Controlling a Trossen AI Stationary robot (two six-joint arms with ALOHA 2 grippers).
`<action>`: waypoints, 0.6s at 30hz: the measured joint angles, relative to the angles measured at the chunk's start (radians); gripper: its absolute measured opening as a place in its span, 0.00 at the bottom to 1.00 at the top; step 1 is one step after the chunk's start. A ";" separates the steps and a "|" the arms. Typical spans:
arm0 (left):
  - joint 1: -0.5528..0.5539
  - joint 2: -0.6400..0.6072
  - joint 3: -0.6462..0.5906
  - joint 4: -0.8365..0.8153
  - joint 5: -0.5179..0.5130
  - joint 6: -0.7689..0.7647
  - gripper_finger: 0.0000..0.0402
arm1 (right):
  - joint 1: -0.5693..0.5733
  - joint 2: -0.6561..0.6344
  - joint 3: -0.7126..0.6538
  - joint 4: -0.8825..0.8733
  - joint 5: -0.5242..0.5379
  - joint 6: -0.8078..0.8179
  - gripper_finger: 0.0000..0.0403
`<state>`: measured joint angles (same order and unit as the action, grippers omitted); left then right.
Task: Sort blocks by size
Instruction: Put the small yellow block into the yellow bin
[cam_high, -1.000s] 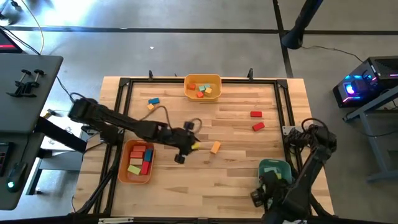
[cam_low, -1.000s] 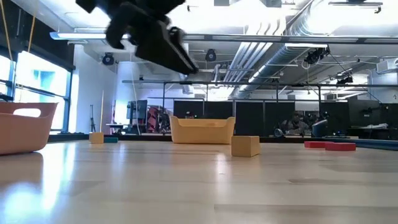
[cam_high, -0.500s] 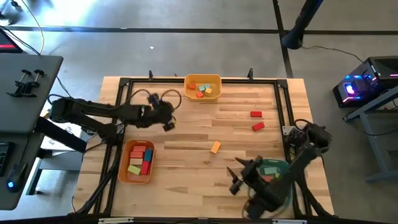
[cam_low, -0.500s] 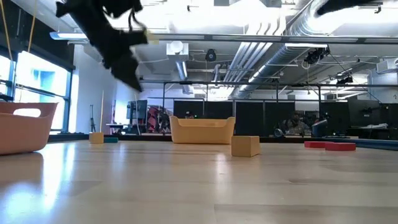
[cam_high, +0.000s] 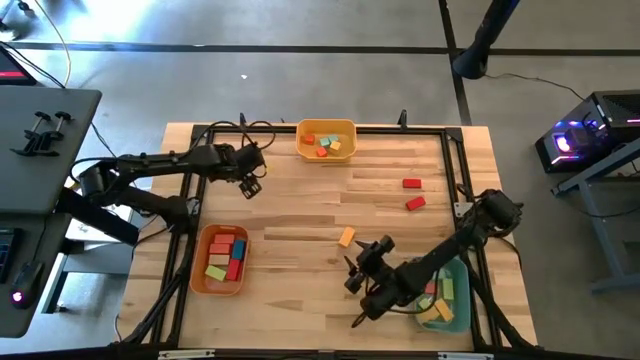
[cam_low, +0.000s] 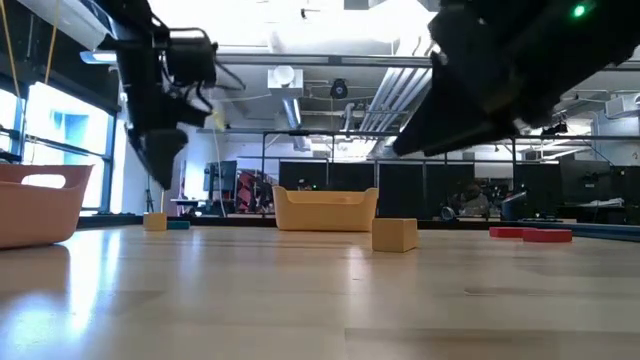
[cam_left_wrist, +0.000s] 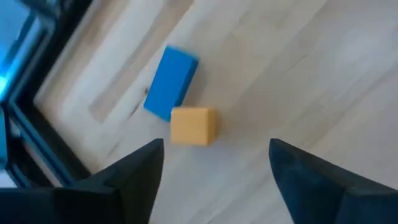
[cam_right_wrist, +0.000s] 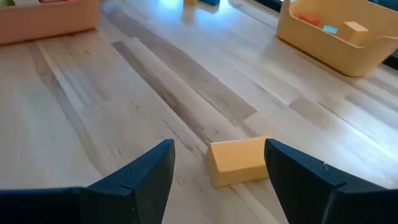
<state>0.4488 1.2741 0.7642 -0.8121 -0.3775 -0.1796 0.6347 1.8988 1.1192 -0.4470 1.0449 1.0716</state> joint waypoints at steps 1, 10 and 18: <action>0.008 0.000 -0.010 -0.002 0.000 -0.010 0.71 | -0.004 0.000 -0.008 0.019 -0.002 -0.025 0.61; 0.095 0.000 -0.115 0.043 0.065 -0.126 0.78 | -0.012 0.000 -0.025 0.038 -0.080 -0.139 0.61; 0.190 0.017 -0.158 0.225 0.148 -0.089 0.78 | 0.021 0.000 -0.025 0.065 -0.082 -0.124 0.61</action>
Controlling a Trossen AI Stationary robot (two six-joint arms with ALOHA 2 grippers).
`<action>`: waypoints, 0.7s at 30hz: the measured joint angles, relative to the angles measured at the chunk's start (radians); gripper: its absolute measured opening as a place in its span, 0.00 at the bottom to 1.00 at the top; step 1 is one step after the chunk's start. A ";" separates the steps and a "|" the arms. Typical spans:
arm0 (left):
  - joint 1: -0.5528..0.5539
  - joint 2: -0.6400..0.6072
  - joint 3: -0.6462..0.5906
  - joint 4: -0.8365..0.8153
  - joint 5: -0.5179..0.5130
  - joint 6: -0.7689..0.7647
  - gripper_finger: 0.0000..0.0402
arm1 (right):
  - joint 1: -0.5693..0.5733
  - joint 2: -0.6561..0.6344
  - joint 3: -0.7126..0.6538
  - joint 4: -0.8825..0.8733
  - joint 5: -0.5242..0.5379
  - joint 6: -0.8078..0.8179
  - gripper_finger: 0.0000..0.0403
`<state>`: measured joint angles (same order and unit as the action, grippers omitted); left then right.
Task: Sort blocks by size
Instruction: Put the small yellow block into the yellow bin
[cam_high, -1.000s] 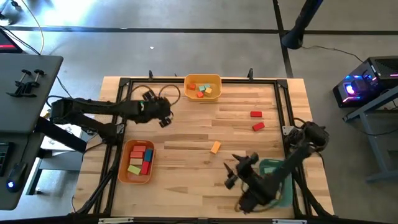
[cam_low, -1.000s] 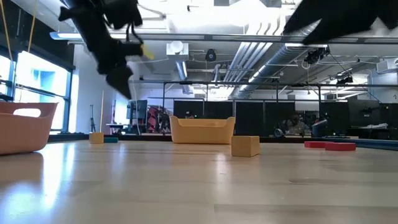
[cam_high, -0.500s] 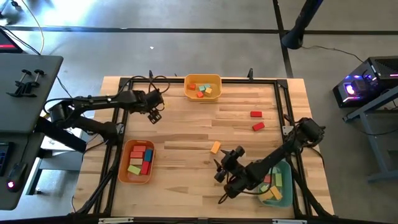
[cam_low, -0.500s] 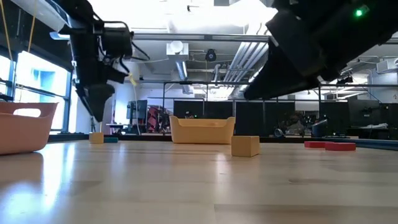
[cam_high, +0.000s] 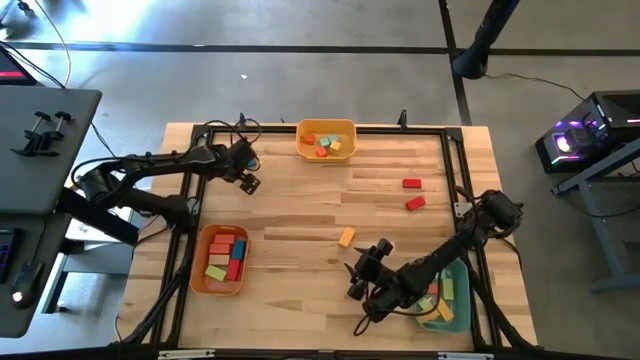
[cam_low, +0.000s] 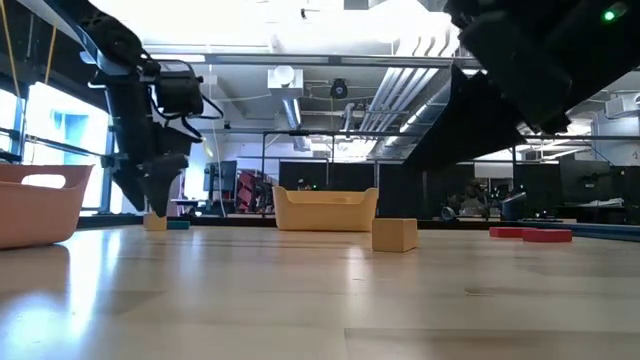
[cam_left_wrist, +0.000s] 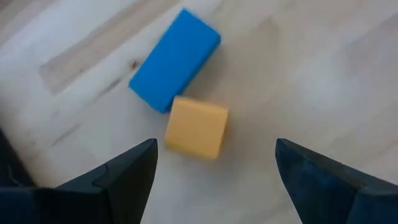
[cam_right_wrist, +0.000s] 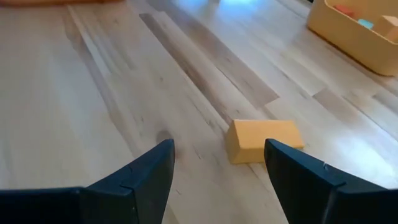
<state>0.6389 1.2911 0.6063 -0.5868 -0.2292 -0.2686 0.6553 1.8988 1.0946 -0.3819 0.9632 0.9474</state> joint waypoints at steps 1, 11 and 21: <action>0.015 0.007 0.000 0.021 0.010 0.014 0.78 | 0.004 0.000 0.000 0.004 0.008 0.010 0.61; 0.109 0.116 0.000 0.121 0.081 0.144 0.74 | 0.027 0.000 0.001 0.070 0.080 0.069 0.61; 0.087 0.149 0.004 0.106 0.154 0.193 0.42 | 0.046 0.000 0.002 0.206 0.086 0.047 0.61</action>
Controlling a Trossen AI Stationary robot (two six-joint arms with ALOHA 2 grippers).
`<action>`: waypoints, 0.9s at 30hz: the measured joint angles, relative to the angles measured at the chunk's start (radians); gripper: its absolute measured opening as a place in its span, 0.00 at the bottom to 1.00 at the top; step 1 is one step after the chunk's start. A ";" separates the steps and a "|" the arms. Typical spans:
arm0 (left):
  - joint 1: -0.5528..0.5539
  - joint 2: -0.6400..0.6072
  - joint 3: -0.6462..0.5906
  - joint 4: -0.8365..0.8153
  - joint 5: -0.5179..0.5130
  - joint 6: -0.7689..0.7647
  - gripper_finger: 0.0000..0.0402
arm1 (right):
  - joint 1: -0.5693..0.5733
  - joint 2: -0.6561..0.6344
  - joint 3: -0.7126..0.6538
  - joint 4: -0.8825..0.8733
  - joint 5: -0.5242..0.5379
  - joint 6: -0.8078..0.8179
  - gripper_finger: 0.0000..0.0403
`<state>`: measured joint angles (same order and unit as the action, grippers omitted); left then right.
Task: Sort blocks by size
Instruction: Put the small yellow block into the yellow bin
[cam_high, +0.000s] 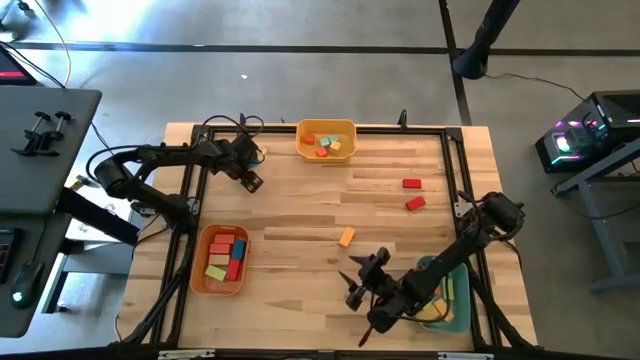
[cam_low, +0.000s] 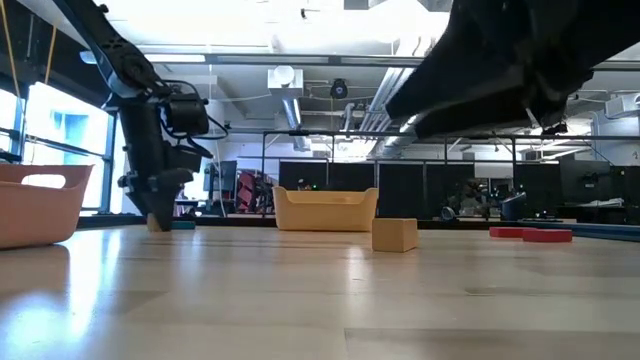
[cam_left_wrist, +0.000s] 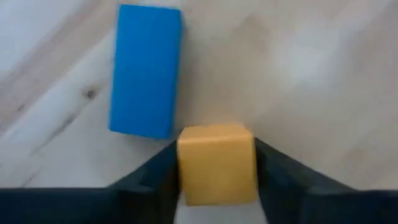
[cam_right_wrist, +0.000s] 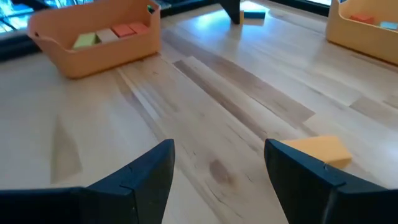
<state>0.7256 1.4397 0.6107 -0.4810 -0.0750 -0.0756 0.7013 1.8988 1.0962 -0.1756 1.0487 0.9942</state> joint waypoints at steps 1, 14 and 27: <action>-0.008 -0.002 0.005 -0.019 0.010 0.004 0.35 | 0.000 0.000 0.000 0.010 0.007 0.000 0.61; -0.261 -0.002 0.220 0.018 0.104 0.035 0.24 | -0.007 0.000 0.000 0.069 0.050 0.000 0.61; -0.280 0.420 0.747 0.121 0.109 0.197 0.24 | -0.008 0.000 0.000 0.114 0.058 0.025 0.61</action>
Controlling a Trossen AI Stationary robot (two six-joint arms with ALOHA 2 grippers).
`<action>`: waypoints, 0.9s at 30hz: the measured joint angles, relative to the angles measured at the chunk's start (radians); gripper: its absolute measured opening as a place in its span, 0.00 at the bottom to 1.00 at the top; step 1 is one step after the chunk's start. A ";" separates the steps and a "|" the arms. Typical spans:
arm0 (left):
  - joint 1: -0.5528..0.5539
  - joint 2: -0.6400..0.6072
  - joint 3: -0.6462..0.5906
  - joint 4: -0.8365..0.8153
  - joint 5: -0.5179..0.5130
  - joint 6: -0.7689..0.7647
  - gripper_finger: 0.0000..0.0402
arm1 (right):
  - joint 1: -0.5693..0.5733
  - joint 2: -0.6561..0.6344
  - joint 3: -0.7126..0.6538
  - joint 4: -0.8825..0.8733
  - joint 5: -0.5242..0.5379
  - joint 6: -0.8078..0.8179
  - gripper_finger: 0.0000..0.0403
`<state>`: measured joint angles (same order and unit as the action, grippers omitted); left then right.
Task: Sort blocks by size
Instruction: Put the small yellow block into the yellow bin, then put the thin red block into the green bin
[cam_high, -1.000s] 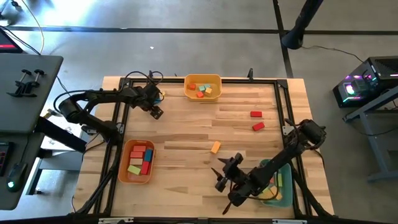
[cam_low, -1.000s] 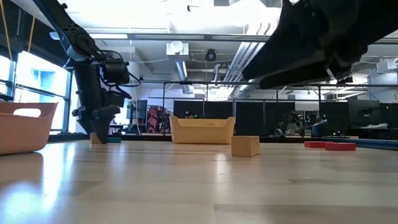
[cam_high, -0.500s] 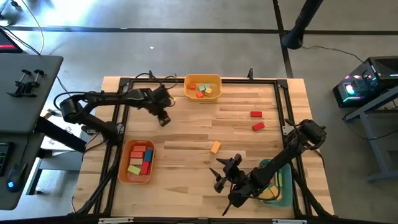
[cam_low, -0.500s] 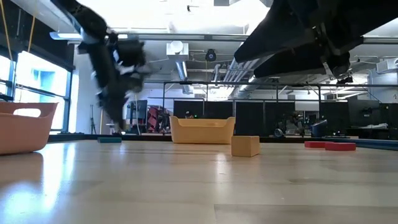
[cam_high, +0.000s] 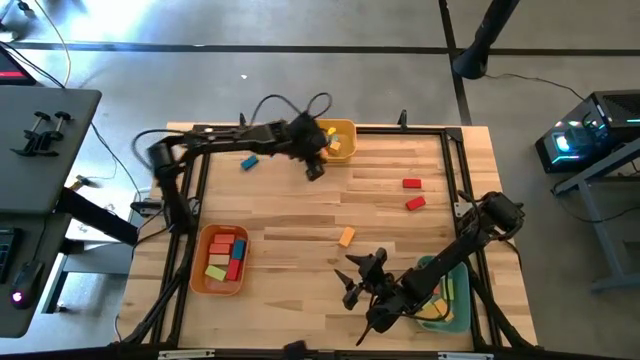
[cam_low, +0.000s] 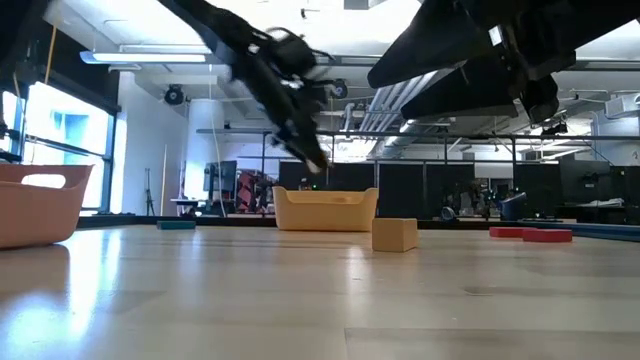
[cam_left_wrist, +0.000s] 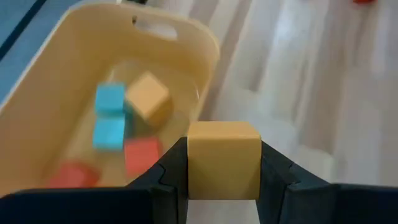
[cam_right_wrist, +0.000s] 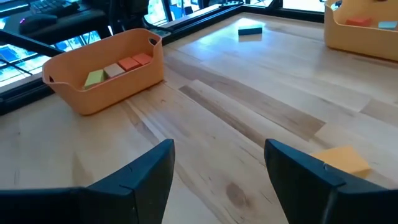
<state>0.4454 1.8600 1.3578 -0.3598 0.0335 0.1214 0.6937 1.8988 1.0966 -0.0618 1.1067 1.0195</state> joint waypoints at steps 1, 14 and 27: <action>0.002 0.036 0.038 -0.002 -0.001 0.011 0.24 | 0.000 0.000 0.000 0.000 0.000 0.006 0.61; 0.080 0.203 0.234 -0.004 -0.015 0.066 0.65 | 0.000 0.000 0.000 0.002 -0.001 0.056 0.61; 0.179 -0.108 -0.006 0.138 0.151 0.109 0.66 | -0.040 0.000 0.000 -0.002 -0.004 0.053 0.61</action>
<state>0.6247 1.7522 1.3517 -0.2217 0.1842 0.2303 0.6538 1.8992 1.0966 -0.0635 1.1027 1.0723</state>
